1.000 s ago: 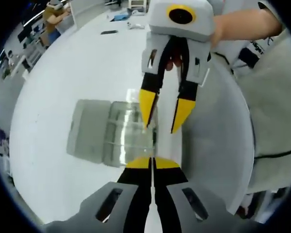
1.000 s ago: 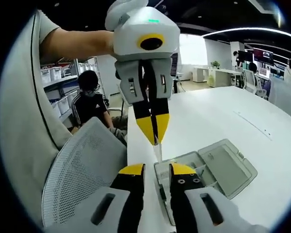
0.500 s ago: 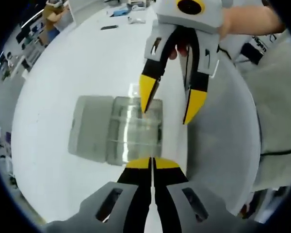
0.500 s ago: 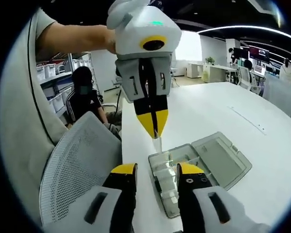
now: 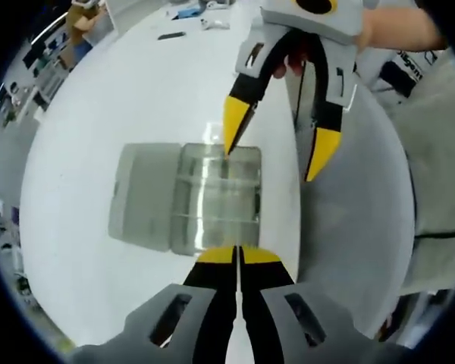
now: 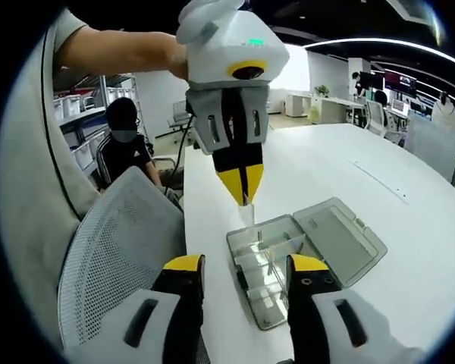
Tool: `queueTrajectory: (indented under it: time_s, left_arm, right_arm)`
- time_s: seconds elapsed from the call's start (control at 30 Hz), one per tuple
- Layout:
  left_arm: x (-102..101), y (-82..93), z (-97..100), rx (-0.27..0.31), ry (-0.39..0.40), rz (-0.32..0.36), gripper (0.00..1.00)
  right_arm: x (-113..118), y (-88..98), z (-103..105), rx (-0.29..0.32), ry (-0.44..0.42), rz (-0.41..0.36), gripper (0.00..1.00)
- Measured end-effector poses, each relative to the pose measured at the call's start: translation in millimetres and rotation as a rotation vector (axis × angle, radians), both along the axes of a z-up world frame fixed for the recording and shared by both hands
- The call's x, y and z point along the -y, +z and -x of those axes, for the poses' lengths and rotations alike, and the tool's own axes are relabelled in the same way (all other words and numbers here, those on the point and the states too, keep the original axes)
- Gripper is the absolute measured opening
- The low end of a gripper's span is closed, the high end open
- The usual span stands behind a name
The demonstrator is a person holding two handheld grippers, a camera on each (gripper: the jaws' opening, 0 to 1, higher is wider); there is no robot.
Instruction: Insert the divider into the dual guide fixture by aligning both edges with the guide slots and pushing it downward to the bottom, including one-sided entry, uneven engagement, binding, and posture correction.
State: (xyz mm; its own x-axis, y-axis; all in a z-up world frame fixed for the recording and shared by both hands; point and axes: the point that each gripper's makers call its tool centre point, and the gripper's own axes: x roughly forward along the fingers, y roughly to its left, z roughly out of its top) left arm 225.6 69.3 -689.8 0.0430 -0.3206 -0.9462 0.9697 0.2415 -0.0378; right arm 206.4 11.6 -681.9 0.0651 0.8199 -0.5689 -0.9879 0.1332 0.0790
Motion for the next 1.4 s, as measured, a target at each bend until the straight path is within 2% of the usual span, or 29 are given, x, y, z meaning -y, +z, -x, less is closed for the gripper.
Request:
queueTrajectory:
  time_s: [0.5,1.4]
  left_arm:
    - [-3.3,-9.9,-3.0,0.000,-0.014,-0.038,0.00]
    - [-2.5,-20.0,-14.4,0.020,-0.037,-0.088,0.00]
  right_arm:
    - [14.4,-7.5,0.4,-0.007,-0.046,0.017,0.47]
    - [17.2,-4.9,3.8,0.009,-0.047,0.020,0.51]
